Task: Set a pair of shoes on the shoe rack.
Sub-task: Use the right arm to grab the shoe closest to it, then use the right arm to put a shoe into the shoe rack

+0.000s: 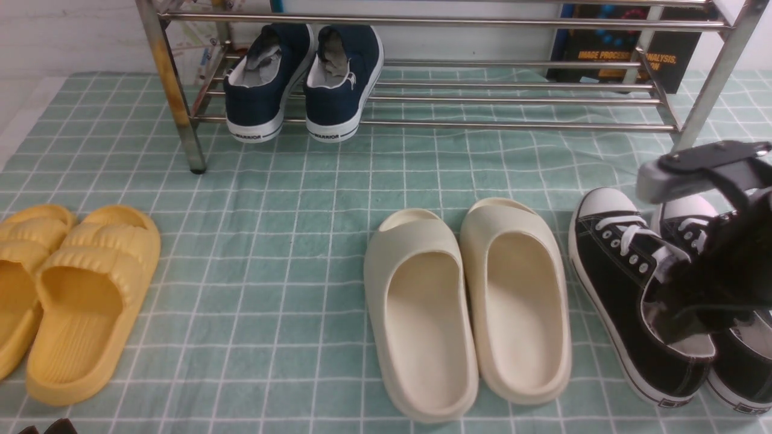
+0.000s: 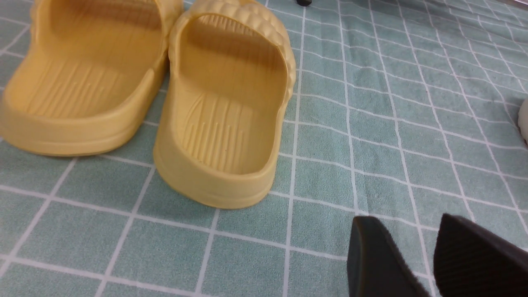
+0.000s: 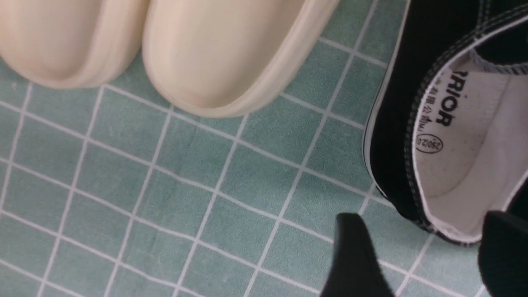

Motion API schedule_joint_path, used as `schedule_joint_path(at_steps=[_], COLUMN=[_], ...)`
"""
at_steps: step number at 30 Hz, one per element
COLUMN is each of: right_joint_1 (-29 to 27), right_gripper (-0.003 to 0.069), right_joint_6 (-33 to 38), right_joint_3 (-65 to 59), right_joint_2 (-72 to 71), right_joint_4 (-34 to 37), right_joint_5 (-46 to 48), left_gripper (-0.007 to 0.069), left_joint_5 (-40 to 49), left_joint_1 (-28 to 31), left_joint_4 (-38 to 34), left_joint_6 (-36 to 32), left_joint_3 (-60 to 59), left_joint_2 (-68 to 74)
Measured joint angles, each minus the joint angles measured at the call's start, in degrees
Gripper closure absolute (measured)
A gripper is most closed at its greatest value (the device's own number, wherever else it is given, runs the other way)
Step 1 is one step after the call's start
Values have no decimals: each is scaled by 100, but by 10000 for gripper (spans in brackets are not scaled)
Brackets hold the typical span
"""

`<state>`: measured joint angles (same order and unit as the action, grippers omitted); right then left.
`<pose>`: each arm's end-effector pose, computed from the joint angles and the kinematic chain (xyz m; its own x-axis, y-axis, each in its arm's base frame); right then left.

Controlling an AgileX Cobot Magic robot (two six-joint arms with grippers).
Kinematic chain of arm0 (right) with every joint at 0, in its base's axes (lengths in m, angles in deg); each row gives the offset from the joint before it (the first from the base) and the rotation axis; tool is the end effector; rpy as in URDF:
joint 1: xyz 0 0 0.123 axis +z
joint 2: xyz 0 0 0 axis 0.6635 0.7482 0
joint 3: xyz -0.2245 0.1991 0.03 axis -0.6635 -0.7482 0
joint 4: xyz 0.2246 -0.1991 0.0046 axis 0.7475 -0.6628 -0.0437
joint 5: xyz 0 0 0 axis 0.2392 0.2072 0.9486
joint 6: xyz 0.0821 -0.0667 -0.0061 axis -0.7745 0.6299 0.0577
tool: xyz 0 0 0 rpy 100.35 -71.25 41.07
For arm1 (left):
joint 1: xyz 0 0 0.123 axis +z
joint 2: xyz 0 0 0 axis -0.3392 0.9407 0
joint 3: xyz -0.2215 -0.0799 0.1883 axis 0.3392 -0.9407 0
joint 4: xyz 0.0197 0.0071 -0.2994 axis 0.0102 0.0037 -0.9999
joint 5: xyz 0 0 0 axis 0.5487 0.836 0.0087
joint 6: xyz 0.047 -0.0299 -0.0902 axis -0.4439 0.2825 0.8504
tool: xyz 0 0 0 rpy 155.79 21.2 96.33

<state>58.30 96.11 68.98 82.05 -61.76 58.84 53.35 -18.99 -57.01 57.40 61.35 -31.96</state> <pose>0.2882 0.1036 0.2591 -0.9223 -0.3064 -0.2356 -0.3444 0.9282 0.1411 0.0990 -0.0013 0.1635 -0.3004 -0.2693 -0.9150 -0.0727 0.9630 -0.2596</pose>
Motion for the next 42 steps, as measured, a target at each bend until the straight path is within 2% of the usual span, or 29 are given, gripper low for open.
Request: schedule_joint_path(at_steps=[2,5,8,12,13,18,19,21,22,29,34,42], right_joint_1=[179,322,398,403,403,421,421,421,421,421,432,432], right_gripper=[141,120,135,195,255,464,540,624,641,647,647,647], right_joint_6=[-159,-542,-996,-1090,-1066,-976,-954,-954,-954,-937,-925,-784], right_joint_3=[7,7,18,30,30,30,30,36,48,545,1721,3351], right_joint_2=[358,692,1055,1310,1414,1554,1559,1559,1554,1232,1104,2269], right_joint_4=[-257,-720,-1162,-1090,-934,-716,-755,-786,-786,-723,-667,-702], right_joint_5=[-91,-210,-429,-590,-662,-765,-765,-765,-745,7,546,851], left_gripper=[387,387,387,387,387,387,387,387,387,387,387,387], left_joint_5=[0,0,0,0,0,0,0,0,0,0,0,0], left_joint_1=[0,0,0,0,0,0,0,0,0,0,0,0], left_joint_4=[0,0,0,0,0,0,0,0,0,0,0,0], left_joint_6=[0,0,0,0,0,0,0,0,0,0,0,0], left_joint_3=[0,0,0,0,0,0,0,0,0,0,0,0], left_joint_2=[0,0,0,0,0,0,0,0,0,0,0,0])
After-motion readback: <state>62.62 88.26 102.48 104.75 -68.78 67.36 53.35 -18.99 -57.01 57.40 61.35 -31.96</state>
